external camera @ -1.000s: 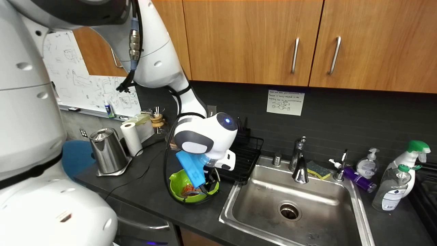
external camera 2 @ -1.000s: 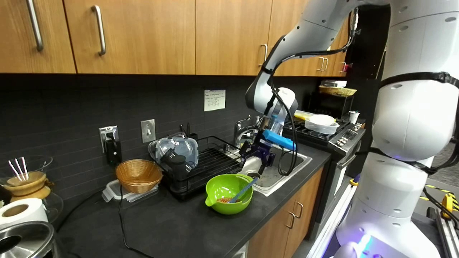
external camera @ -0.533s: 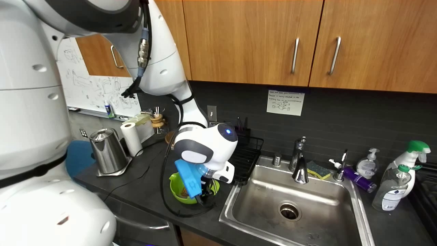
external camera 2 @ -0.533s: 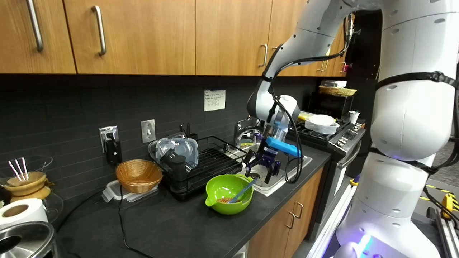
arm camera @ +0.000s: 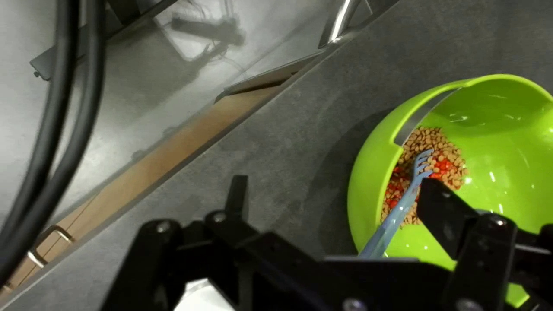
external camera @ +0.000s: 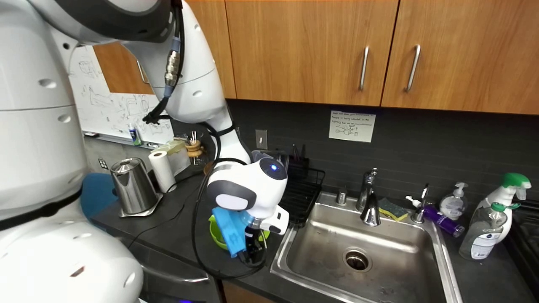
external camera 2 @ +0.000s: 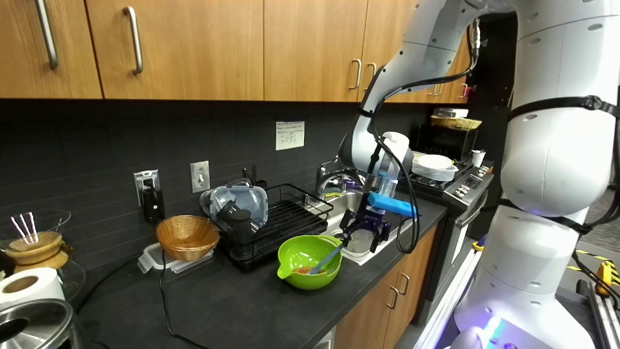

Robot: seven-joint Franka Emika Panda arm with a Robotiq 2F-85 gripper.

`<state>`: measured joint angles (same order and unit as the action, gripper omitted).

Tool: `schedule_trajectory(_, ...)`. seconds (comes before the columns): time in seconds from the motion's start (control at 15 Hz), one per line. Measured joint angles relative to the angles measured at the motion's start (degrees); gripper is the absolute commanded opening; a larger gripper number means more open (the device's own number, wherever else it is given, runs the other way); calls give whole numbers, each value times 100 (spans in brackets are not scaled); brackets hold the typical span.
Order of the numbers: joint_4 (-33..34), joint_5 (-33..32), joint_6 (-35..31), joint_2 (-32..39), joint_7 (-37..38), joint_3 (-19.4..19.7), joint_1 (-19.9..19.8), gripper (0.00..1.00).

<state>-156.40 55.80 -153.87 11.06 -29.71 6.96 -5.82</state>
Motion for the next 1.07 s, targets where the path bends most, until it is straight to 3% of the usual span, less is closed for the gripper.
schedule_trajectory(0.33, 110, 0, -505, -2, -194, -123, 85, 100)
schedule_trajectory(0.87, 364, 9, -584, -2, -509, -341, 124, 100)
schedule_trajectory(0.93, 387, 14, -584, -2, -552, -354, 124, 82)
schedule_trajectory(1.07, 427, 31, -584, -1, -618, -371, 123, 68)
